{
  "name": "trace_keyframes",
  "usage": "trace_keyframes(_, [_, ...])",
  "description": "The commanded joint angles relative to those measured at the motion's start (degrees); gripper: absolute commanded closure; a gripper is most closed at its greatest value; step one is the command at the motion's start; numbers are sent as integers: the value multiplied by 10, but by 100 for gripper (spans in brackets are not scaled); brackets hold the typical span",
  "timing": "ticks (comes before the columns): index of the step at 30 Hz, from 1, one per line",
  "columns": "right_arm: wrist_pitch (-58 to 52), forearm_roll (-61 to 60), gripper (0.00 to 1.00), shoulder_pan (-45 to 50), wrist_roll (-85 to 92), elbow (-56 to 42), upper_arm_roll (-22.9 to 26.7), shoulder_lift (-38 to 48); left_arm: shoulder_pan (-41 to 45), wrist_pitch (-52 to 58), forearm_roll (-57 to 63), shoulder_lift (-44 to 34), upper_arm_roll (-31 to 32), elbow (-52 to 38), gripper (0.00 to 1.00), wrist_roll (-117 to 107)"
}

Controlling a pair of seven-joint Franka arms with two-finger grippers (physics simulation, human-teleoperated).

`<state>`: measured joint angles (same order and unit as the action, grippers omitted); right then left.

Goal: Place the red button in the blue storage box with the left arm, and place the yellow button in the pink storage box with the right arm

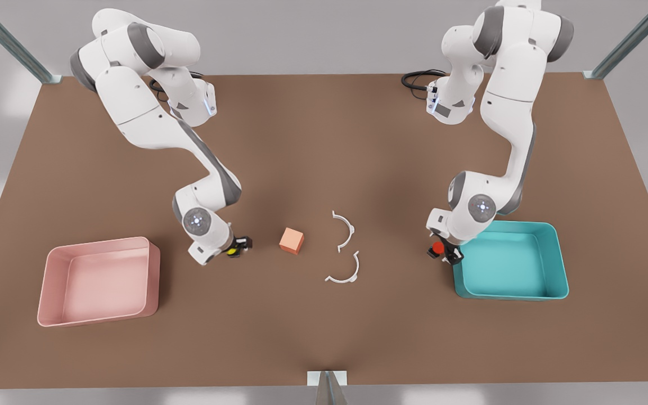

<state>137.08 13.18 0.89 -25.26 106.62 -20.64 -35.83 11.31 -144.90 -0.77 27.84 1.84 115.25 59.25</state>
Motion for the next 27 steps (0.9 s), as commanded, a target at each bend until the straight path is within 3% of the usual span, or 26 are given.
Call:
trace_keyframes(1, [35, 5, 0, 0, -15, 9, 0, 1, -1, -15, -1, 5, 0, 1, 0, 105])
trace_keyframes(3, [36, 5, 0, -1, -15, 10, 0, 0, 0, -24, -3, 15, 0, 1, 0, 104])
trace_keyframes(4, [36, 5, 8, -2, -15, 10, 0, 0, 0, -24, -3, 16, 1, 1, 1, 104])
trace_keyframes(6, [37, 5, 31, -2, -15, 10, 0, 0, 0, -24, -3, 16, 1, 1, 24, 104])
trace_keyframes(8, [43, 13, 43, -3, -14, 10, 1, -1, 0, -24, -3, 15, 1, 1, 29, 104])
trace_keyframes(9, [43, 13, 43, -3, -14, 10, 1, -2, 0, -24, -3, 15, 1, 1, 33, 104])
trace_keyframes(17, [39, 15, 46, -18, 2, -4, 2, 54, 2, -17, -3, -9, 3, -2, 41, 94])
trace_keyframes(22, [-69, 16, 46, -67, 76, -10, 0, 150, 2, -17, -3, -7, 3, -3, 47, 96])
trace_keyframes(24, [-83, 15, 46, -127, 137, 0, -14, 168, 2, -16, -3, -12, 3, -3, 47, 95])
trace_keyframes(25, [-80, 15, 46, -183, 168, 7, -48, 164, 2, 13, -3, -33, 3, -4, 47, 94])
trace_keyframes(27, [-77, 14, 46, -231, 232, 17, -50, 161, 3, 56, -3, -70, 4, -6, 47, 92])
